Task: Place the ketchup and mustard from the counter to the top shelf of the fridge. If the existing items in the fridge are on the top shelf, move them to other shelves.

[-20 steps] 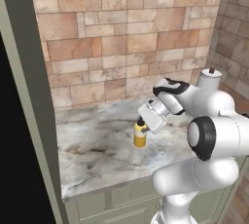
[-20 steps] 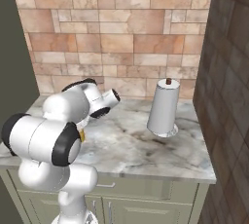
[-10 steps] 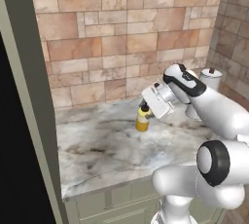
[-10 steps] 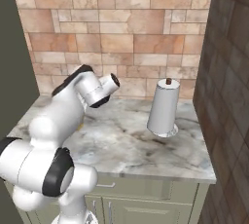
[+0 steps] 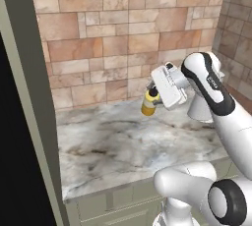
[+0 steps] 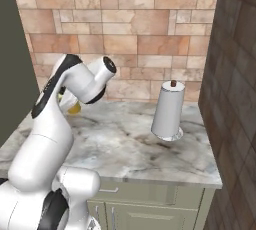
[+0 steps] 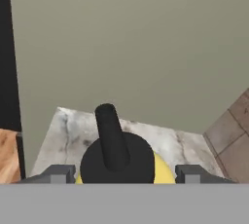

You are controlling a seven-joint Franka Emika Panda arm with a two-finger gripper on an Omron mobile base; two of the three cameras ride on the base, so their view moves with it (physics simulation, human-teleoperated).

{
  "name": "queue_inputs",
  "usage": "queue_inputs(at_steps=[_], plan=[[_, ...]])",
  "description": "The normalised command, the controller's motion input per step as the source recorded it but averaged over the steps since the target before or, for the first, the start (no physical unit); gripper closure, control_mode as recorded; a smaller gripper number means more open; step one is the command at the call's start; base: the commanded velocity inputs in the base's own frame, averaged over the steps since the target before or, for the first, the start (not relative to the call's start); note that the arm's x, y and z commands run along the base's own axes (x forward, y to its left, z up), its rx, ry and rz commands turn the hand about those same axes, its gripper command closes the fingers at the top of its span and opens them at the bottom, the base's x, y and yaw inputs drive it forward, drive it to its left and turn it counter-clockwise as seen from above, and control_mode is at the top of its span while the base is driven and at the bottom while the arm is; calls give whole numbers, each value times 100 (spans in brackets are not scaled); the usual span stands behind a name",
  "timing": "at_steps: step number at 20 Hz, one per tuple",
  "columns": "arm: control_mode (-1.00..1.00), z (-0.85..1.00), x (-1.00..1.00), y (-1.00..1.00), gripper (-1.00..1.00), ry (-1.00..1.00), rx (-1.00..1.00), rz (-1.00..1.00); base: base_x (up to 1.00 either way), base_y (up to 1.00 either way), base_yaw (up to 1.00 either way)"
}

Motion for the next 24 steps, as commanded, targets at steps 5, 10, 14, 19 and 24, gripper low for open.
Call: queue_inputs(at_steps=[5,10,14,19,24], plan=[[-100,65,-76,-3,100,-13,0,-3,0,0,0],[-100,55,-59,-29,100,1,11,0,0,0,0],[-100,44,-24,-32,100,18,15,-2,0,0,0],[-100,5,-3,-4,100,6,2,0,0,0,0],[100,0,-26,0,100,0,0,0,-20,0,0]])
